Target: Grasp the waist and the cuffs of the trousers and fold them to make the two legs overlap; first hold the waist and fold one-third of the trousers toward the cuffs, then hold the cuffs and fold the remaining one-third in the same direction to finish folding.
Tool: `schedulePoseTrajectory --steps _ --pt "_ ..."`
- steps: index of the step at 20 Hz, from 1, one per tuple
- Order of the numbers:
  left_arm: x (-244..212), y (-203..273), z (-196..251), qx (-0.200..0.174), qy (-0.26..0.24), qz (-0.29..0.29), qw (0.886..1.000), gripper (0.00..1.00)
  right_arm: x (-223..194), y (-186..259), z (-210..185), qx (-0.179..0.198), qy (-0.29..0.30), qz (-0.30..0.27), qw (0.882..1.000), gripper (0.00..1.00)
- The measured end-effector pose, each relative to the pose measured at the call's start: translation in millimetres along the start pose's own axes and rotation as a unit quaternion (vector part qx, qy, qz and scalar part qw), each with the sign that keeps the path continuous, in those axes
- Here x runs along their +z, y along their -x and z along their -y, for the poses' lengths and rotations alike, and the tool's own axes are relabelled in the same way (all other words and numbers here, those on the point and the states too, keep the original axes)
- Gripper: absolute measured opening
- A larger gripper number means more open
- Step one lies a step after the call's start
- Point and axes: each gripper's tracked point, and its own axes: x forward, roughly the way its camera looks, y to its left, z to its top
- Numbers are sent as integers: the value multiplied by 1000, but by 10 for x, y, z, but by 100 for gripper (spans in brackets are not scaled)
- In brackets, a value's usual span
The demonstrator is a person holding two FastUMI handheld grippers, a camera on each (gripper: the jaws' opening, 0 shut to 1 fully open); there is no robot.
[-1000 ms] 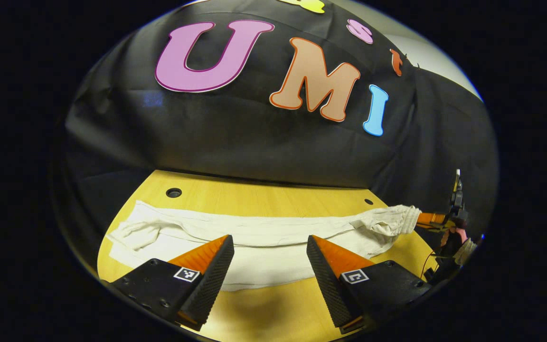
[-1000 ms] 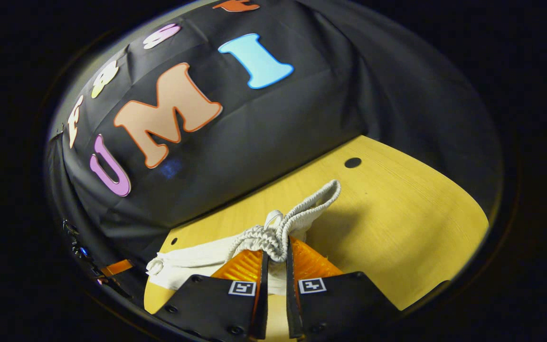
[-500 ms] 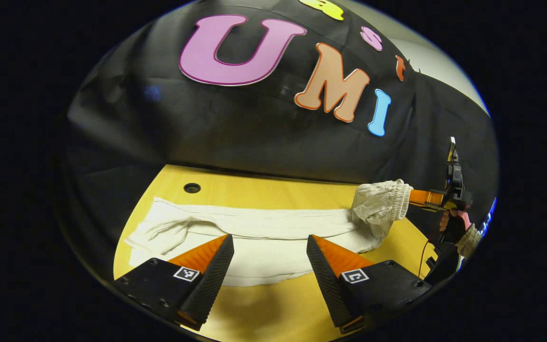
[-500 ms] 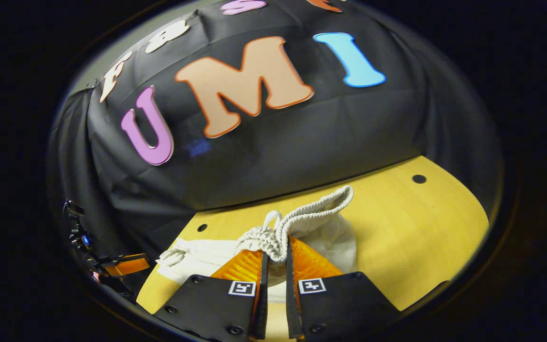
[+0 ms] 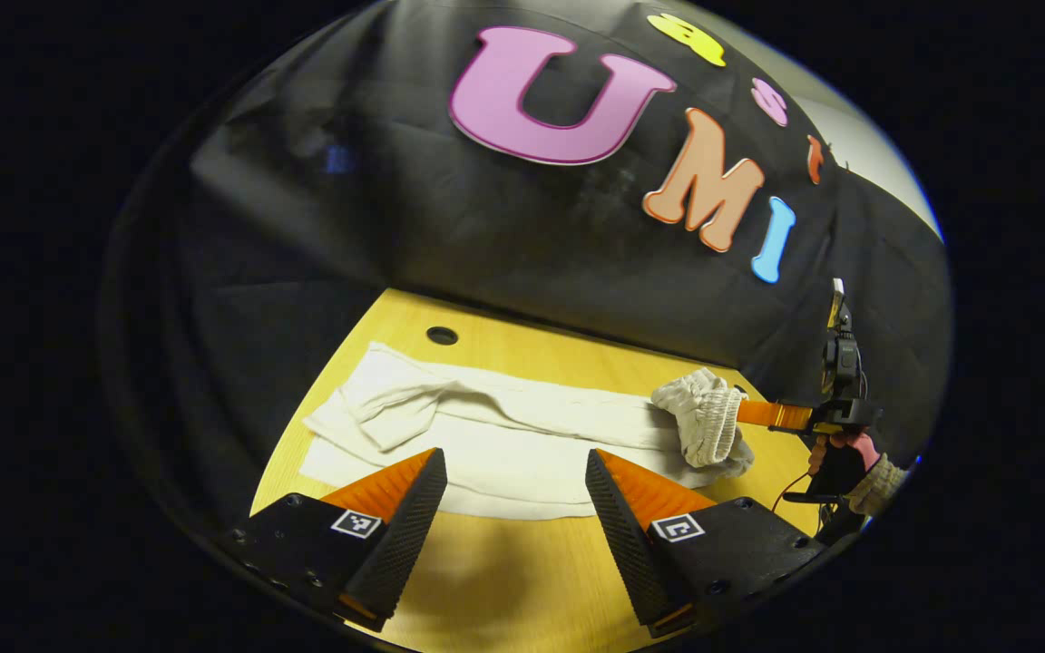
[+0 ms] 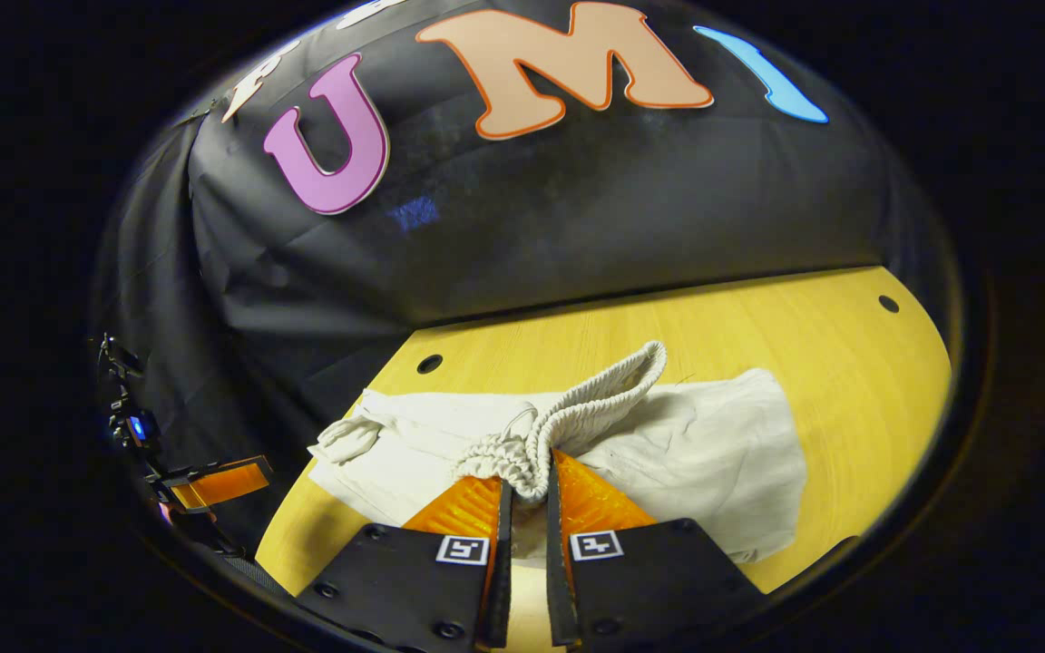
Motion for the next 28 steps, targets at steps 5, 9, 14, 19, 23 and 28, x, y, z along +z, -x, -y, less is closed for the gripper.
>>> schedulePoseTrajectory --steps 5,9,14,19,23,28 --pt "-160 4 -437 40 51 -7 998 93 -80 82 -112 43 -40 -18 998 47" --pt "-190 -63 -768 72 49 -9 996 93 -13 354 -146 44 -53 -13 998 96" --pt "-122 -225 -1048 96 18 -8 995 92 202 562 -116 49 -118 31 991 96" --pt "-29 -496 -1414 136 -49 -13 989 92 365 936 233 1 -120 67 990 96" --pt "-108 -729 -1608 164 -89 -42 981 92 407 1216 561 -43 -119 87 988 96" --pt "-304 -831 -1759 178 -87 -76 977 92 446 1433 841 -78 -124 96 984 96"
